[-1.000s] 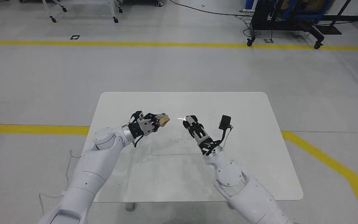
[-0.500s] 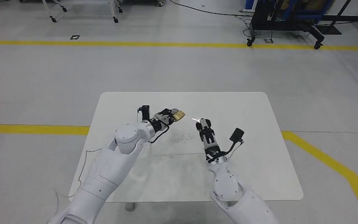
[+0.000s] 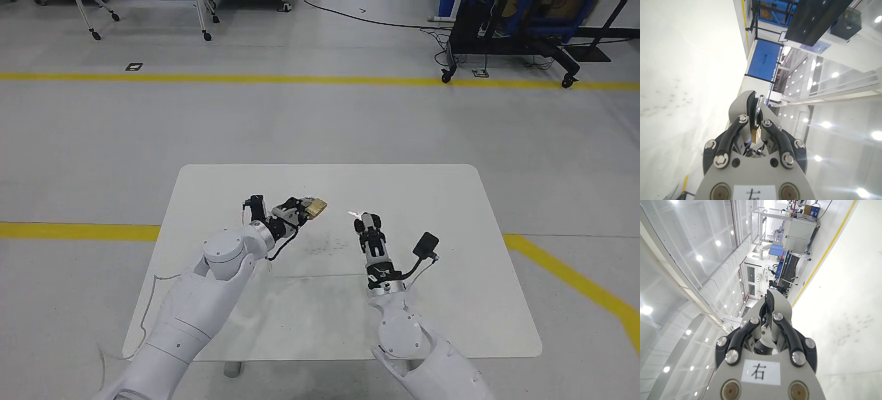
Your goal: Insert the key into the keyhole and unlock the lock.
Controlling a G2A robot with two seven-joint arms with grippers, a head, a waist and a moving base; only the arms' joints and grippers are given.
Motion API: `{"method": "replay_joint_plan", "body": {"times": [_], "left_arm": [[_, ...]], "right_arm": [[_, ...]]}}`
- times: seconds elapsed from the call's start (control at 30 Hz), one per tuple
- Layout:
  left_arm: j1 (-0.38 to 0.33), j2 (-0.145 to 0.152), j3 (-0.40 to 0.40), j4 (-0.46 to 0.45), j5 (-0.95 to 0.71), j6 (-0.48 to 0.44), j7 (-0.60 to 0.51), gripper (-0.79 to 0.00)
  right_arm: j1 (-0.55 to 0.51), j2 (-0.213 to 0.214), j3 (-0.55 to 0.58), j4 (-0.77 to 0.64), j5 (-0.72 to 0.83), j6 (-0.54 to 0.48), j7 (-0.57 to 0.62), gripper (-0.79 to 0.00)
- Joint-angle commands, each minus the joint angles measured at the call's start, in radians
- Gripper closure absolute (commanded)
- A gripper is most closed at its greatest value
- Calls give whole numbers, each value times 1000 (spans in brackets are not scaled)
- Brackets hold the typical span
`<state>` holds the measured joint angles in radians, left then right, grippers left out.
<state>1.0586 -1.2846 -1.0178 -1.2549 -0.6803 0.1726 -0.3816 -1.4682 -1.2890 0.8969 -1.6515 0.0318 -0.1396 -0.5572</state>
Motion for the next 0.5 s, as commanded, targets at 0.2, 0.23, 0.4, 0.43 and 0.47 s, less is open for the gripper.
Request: {"method": "replay_joint_plan", "body": {"times": [0.2,0.23,0.4,0.43,0.47], "left_arm": [[13,-8,-23,-22,19,-94,58,0],[12,-7,-23,-20,36,-88,71,0],[15,-10,-25,-30,69,-78,112,0],[17,-11,-25,-34,69,-77,115,0],[18,-12,-25,-35,71,-76,115,0]], "right_arm": [[57,-49,-72,44,28,22,-78,0],[62,-55,-81,51,25,21,-85,0],[92,-91,-130,85,44,46,-144,0],[99,-98,-143,96,33,52,-164,0],[106,-106,-156,105,23,57,-186,0]]}}
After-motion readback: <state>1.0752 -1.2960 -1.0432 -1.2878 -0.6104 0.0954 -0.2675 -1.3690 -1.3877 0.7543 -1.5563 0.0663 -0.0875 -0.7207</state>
